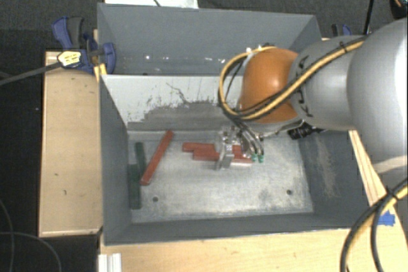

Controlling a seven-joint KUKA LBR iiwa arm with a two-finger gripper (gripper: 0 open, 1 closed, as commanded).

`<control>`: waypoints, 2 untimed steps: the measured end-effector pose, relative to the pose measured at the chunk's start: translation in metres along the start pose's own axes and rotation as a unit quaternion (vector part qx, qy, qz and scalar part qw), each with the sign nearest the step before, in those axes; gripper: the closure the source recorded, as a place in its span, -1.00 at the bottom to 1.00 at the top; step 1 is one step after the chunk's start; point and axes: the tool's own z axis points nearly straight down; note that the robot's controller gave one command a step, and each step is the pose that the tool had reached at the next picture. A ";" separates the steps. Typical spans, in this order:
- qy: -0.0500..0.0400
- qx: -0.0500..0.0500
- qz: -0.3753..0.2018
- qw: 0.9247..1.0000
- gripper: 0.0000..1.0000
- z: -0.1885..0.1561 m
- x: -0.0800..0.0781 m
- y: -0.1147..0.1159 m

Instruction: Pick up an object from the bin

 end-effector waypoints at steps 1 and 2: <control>0.003 0.002 -0.022 1.000 1.00 -0.006 0.015 -0.041; 0.003 0.001 -0.022 1.000 -1.00 -0.006 0.015 -0.039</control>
Offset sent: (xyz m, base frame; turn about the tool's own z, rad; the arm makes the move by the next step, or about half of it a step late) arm -0.0177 -0.0379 0.0049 -0.0470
